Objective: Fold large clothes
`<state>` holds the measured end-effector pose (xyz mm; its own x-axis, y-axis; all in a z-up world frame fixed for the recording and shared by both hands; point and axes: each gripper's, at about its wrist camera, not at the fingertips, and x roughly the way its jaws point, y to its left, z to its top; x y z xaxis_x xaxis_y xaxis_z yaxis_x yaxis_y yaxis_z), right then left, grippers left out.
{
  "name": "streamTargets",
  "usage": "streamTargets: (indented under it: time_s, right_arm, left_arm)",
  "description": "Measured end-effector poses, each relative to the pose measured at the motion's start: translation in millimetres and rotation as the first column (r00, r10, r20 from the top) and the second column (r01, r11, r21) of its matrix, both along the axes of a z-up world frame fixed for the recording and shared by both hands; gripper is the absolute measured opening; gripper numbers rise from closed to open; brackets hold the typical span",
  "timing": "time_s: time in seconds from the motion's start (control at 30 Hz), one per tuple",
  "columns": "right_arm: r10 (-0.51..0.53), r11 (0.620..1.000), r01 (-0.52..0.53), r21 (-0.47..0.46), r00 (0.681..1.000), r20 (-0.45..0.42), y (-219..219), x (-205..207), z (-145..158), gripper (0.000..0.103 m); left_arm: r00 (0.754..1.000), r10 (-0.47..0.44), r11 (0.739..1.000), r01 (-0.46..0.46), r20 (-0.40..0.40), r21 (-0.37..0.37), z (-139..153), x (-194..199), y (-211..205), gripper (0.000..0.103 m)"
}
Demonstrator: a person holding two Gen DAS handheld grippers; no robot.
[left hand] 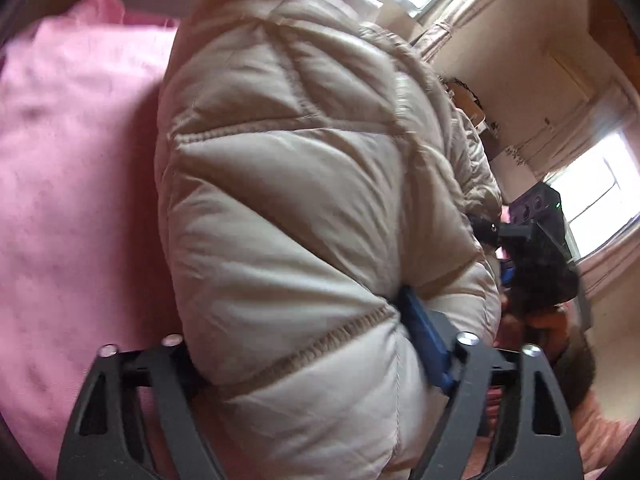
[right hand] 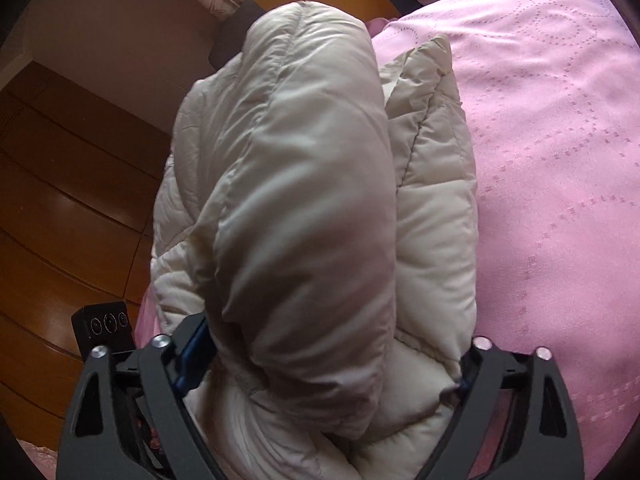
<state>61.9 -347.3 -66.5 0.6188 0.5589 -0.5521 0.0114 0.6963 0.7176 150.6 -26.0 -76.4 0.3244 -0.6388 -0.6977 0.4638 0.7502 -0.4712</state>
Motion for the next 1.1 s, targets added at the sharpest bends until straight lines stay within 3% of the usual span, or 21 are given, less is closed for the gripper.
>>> streamTargets:
  time_s: [0.07,0.27,0.43,0.67,0.9,1.0,1.1]
  right_arm:
    - [-0.008,1.0,0.008,-0.023,1.0,0.03,5,-6,7,0.07]
    - [-0.025,0.999,0.021,0.027,0.99,0.14,31,-26,18,0.062]
    - [-0.015,1.0,0.01,0.026,0.981,0.195,58,-21,20,0.06]
    - [0.033,0.999,-0.029,-0.019,0.961,0.274,121,13,28,0.06]
    - [0.136,0.988,-0.106,-0.113,0.944,0.302,182,53,32,0.062]
    - [0.154,0.972,-0.094,-0.215,0.946,0.286,208,63,22,0.071]
    - [0.16,0.964,-0.089,-0.25,0.947,0.28,212,61,17,0.078]
  left_arm:
    - [0.996,-0.023,0.998,0.019,0.085,0.057,13,-9,-6,0.062]
    - [0.961,-0.031,0.988,-0.012,0.276,0.152,46,-28,-6,0.051]
    - [0.929,-0.013,0.977,-0.066,0.37,0.2,54,-40,10,0.049]
    - [0.881,0.078,0.949,-0.21,0.466,0.237,60,-18,63,0.047]
    - [0.859,0.213,0.917,-0.34,0.465,0.21,52,0,126,0.047]
    - [0.881,0.276,0.91,-0.368,0.384,0.19,31,10,146,0.05]
    - [0.895,0.332,0.911,-0.386,0.3,0.145,14,12,160,0.06]
